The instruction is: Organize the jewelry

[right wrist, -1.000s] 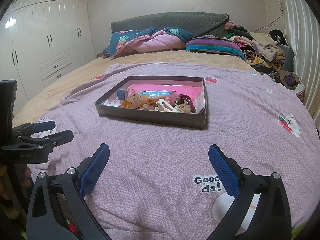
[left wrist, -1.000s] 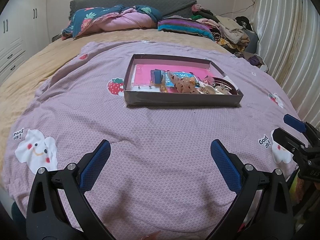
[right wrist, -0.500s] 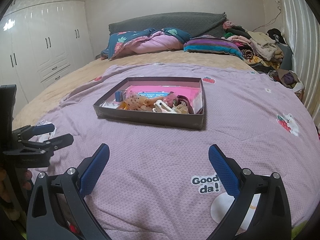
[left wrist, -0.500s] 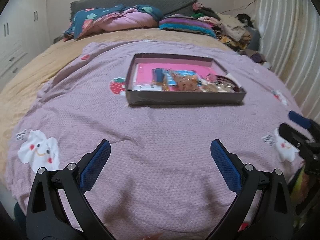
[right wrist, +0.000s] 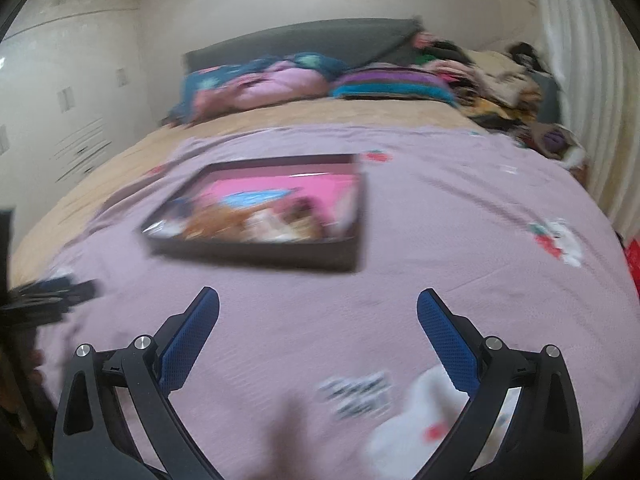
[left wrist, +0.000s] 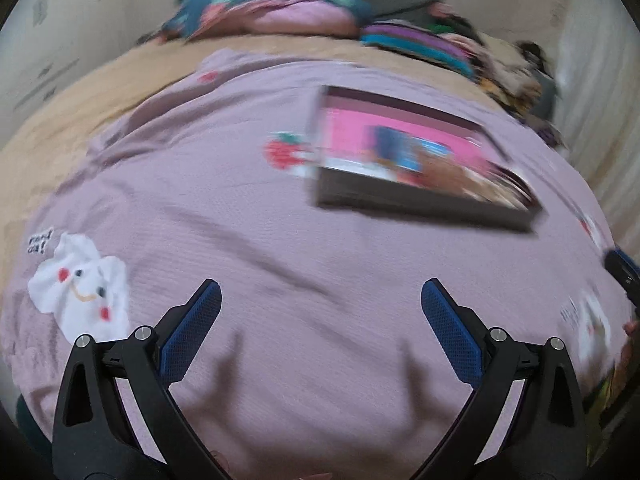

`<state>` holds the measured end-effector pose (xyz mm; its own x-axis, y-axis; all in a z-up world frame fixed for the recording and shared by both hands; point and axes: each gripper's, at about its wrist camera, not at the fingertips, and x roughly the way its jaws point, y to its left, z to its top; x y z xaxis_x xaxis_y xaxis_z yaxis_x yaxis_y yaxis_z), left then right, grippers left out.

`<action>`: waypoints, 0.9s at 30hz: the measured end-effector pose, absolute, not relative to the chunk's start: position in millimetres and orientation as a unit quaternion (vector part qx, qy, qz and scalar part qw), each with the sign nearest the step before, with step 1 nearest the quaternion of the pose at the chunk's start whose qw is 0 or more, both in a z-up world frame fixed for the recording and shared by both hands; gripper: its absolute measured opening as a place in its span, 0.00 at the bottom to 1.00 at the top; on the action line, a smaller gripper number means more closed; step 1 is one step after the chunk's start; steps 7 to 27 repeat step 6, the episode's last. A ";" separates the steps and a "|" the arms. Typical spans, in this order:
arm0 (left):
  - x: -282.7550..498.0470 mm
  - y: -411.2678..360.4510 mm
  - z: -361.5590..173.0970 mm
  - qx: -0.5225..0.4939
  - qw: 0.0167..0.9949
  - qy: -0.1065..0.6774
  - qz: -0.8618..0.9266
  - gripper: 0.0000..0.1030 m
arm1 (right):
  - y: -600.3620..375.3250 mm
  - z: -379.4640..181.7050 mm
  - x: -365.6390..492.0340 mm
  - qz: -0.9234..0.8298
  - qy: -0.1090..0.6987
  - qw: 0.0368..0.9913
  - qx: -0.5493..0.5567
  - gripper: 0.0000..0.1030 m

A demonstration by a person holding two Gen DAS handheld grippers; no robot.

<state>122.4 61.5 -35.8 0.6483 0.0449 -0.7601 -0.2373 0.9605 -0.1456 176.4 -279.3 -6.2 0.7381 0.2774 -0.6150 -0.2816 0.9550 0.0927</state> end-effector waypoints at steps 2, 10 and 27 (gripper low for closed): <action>140.0 104.9 -40.3 -0.129 0.893 0.411 0.130 0.91 | -310.5 -12.4 218.4 0.093 0.337 0.937 0.002 0.96; 181.1 181.5 -51.1 -0.106 0.877 0.413 0.222 0.91 | -374.7 -38.6 308.3 -0.028 0.375 0.927 -0.001 0.96; 181.1 181.5 -51.1 -0.106 0.877 0.413 0.222 0.91 | -374.7 -38.6 308.3 -0.028 0.375 0.927 -0.001 0.96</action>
